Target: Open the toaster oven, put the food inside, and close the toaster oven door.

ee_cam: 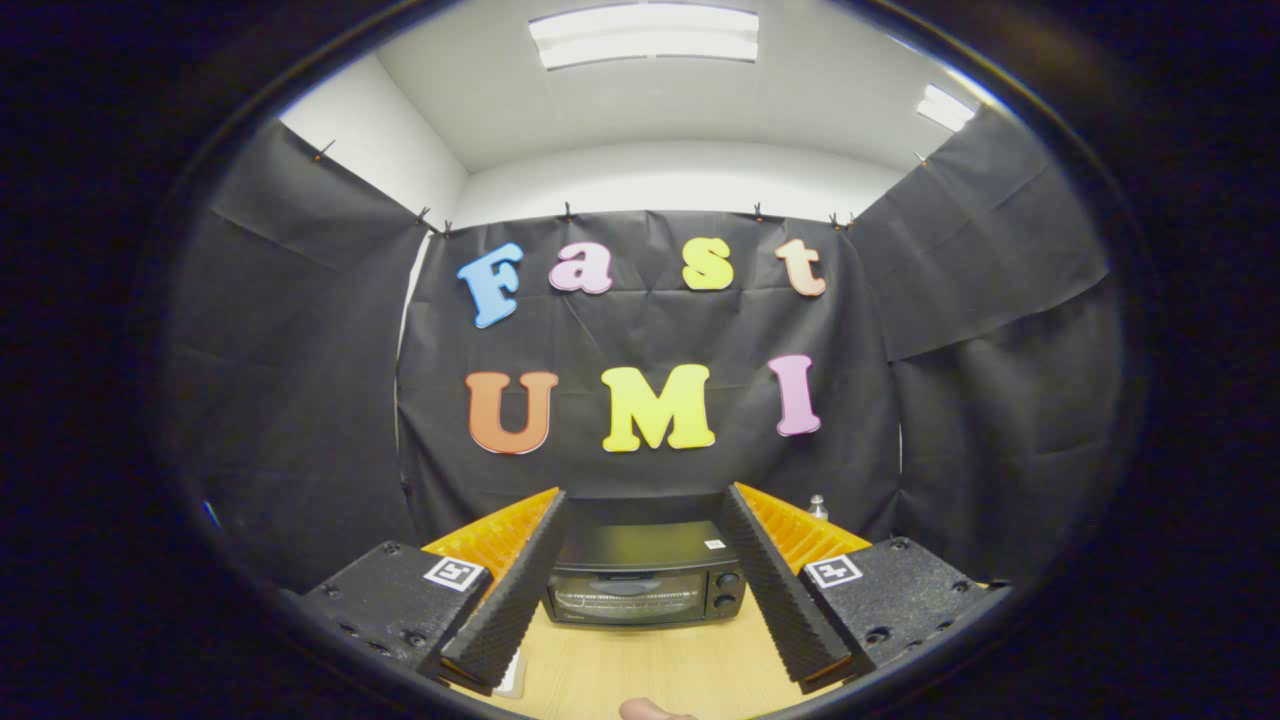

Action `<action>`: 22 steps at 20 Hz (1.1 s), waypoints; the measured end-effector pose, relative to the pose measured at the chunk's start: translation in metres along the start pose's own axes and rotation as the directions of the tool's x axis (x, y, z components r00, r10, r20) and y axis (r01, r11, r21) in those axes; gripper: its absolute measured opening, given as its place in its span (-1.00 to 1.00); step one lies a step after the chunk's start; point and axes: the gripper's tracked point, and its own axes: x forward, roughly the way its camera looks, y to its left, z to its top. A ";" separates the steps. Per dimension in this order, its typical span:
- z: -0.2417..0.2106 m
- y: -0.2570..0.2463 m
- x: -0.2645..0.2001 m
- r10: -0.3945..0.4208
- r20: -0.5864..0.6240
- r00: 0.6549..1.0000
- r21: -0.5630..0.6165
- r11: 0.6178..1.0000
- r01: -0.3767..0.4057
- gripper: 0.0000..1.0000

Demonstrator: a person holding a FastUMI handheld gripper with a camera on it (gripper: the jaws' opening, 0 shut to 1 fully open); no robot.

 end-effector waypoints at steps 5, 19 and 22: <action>-0.008 0.004 -0.016 0.017 -0.028 0.999 0.030 0.999 -0.016 1.00; -0.032 0.025 -0.017 0.045 -0.093 0.995 -0.021 0.999 -0.048 1.00; -0.045 0.030 -0.022 0.060 -0.108 0.992 -0.031 0.997 -0.064 1.00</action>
